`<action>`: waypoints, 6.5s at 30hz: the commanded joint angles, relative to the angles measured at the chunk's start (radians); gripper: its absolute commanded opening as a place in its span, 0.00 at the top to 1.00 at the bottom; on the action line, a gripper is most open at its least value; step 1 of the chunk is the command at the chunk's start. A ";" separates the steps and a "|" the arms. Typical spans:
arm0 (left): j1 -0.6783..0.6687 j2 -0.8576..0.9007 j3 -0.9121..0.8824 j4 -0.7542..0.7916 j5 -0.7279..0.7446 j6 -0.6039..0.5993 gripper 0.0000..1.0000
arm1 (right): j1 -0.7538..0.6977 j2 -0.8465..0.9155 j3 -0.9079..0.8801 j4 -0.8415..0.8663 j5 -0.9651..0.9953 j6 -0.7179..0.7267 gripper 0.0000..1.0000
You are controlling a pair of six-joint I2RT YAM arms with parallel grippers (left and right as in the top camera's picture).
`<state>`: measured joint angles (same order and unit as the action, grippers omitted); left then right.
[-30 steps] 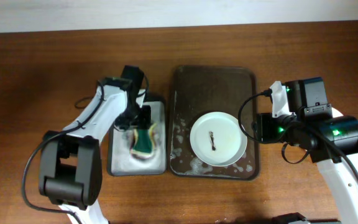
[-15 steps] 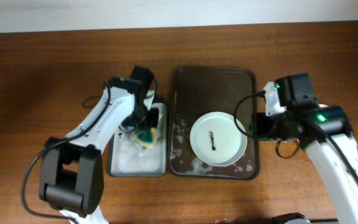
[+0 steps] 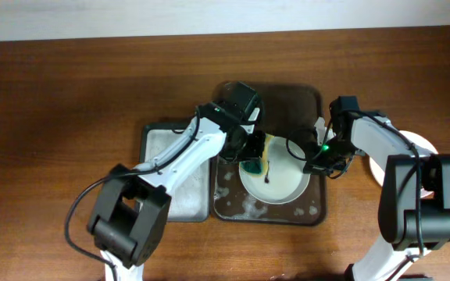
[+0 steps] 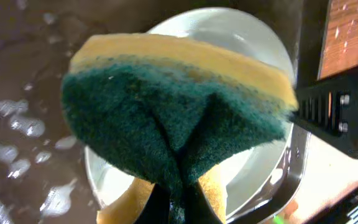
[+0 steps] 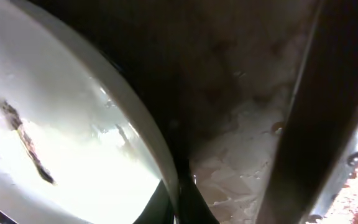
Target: Clean dirty plates on tray and stack at the side
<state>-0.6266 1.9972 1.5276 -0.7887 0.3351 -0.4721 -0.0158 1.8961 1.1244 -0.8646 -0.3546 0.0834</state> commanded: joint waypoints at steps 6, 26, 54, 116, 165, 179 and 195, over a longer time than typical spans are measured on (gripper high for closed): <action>-0.119 0.211 0.005 0.212 0.158 -0.097 1.00 | 0.009 -0.043 -0.032 -0.018 0.078 0.056 0.96; -0.109 0.293 0.076 0.110 0.155 -0.150 1.00 | 0.010 -0.043 -0.032 -0.059 0.146 0.018 0.96; 0.379 -0.368 -0.301 -0.211 -0.229 0.236 0.37 | 0.647 -0.668 -0.032 -0.226 1.107 0.218 0.96; 0.379 -0.599 -0.301 -0.207 -0.208 0.235 0.00 | -0.062 -1.006 0.230 -0.216 -0.209 -0.061 0.01; 0.517 -1.992 -1.429 0.869 -0.278 0.446 0.00 | 0.140 -1.890 -1.119 0.800 0.225 -0.158 0.01; 0.536 -1.986 -1.518 0.709 -0.287 0.447 0.00 | 0.140 -1.890 -1.119 0.800 0.225 -0.158 0.01; 0.536 -1.986 -1.518 0.709 -0.287 0.447 0.00 | 0.140 -1.890 -1.119 0.800 0.225 -0.158 0.01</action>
<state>-0.0963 0.0120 0.0109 -0.0715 0.0483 -0.0441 0.1196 0.0128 0.0120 -0.0612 -0.1352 -0.0757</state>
